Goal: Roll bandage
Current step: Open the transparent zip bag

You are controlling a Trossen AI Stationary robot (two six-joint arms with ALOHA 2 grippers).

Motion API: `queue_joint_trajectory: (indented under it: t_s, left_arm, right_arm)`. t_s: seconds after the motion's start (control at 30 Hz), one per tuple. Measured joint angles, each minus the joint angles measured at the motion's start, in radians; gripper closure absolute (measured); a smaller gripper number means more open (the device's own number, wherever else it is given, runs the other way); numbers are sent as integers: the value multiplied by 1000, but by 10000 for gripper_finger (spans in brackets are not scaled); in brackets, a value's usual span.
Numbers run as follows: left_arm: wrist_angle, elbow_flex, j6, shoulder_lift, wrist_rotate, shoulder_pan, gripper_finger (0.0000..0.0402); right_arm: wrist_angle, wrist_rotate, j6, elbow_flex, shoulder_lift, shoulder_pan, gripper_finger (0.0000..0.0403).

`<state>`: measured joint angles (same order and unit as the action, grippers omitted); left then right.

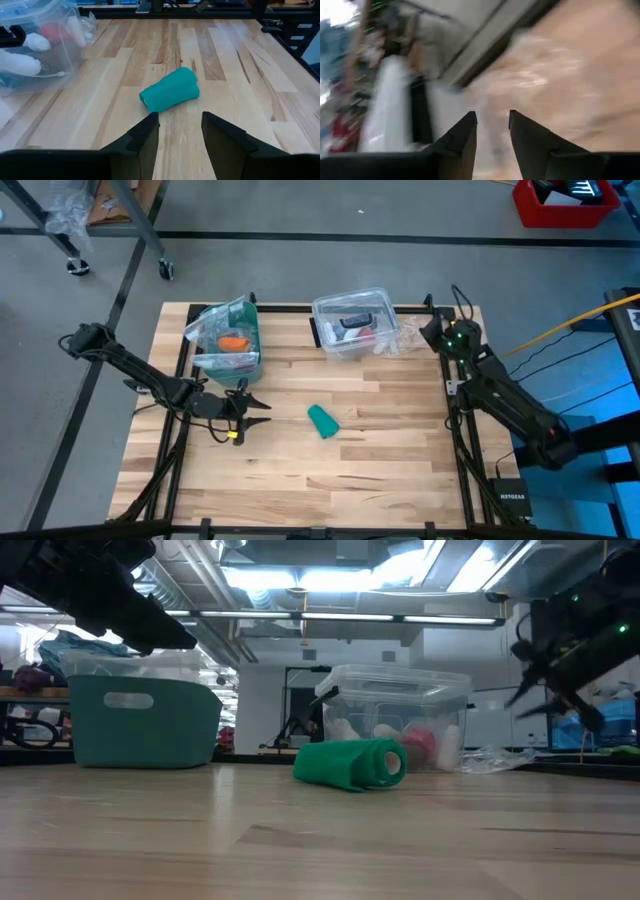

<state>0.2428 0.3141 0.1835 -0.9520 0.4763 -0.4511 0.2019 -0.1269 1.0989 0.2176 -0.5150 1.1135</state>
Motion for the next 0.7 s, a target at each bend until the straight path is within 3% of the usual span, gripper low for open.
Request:
queue_joint_trajectory:
  t_s: [0.17,0.3,0.5,0.7]
  left_arm:
    - [0,0,0,0,0,0,260]
    - [0,0,2,0,0,0,260]
    - [0,0,-4,0,0,0,260]
    - [0,0,-8,0,0,0,260]
  right_arm:
    - [20,82,55,0,-48,7,283]
    - [51,76,124,0,-67,7,283]
    - [228,58,135,0,-78,6,283]
    - [329,127,134,0,-77,6,283]
